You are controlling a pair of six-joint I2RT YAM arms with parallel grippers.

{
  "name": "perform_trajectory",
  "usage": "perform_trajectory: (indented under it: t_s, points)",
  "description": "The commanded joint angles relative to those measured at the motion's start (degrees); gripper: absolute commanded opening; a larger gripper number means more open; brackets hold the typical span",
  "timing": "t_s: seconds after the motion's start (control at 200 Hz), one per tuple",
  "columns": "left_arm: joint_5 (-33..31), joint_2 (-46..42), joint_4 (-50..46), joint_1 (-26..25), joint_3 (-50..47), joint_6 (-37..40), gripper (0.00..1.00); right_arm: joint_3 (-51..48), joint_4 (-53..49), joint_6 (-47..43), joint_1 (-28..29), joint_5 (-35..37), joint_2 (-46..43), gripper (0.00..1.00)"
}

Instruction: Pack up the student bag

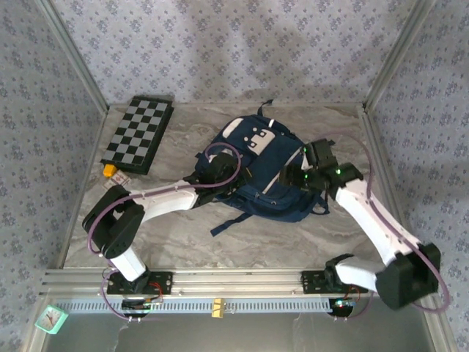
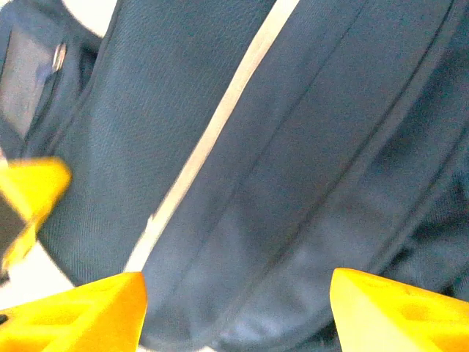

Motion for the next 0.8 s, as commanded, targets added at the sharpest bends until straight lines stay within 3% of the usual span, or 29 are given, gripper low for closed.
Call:
perform_trajectory:
  t_s: [0.0, 0.105, 0.29, 0.44, 0.655, 0.795]
  points:
    - [0.3, 0.7, 1.5, -0.3, 1.9, -1.8, 0.0, -4.9, -5.0, 7.1, 7.9, 9.9, -3.5, 0.68]
    - [1.5, 1.4, 3.3, -0.4, 1.9, -3.3, 0.0, -6.3, -2.7, 14.0, 16.8, 14.7, -2.6, 0.65]
    - [2.7, 1.8, 5.0, -0.3, 1.6, -4.8, 0.0, -2.4, 0.7, 24.2, 27.4, 22.9, 2.9, 0.59]
    - [2.8, 1.2, 6.6, 0.0, 0.3, -5.9, 0.0, 1.4, 0.7, 32.1, 29.0, 24.0, 10.2, 0.51]
    - [4.0, 1.1, 7.1, 0.7, -0.2, -6.4, 0.0, 5.2, 1.9, 38.4, 31.6, 28.9, 16.5, 0.5]
    - [5.3, 1.4, 9.7, 1.6, -1.6, -7.8, 0.0, 10.3, -6.5, 43.7, 31.3, 32.4, 22.1, 0.5]
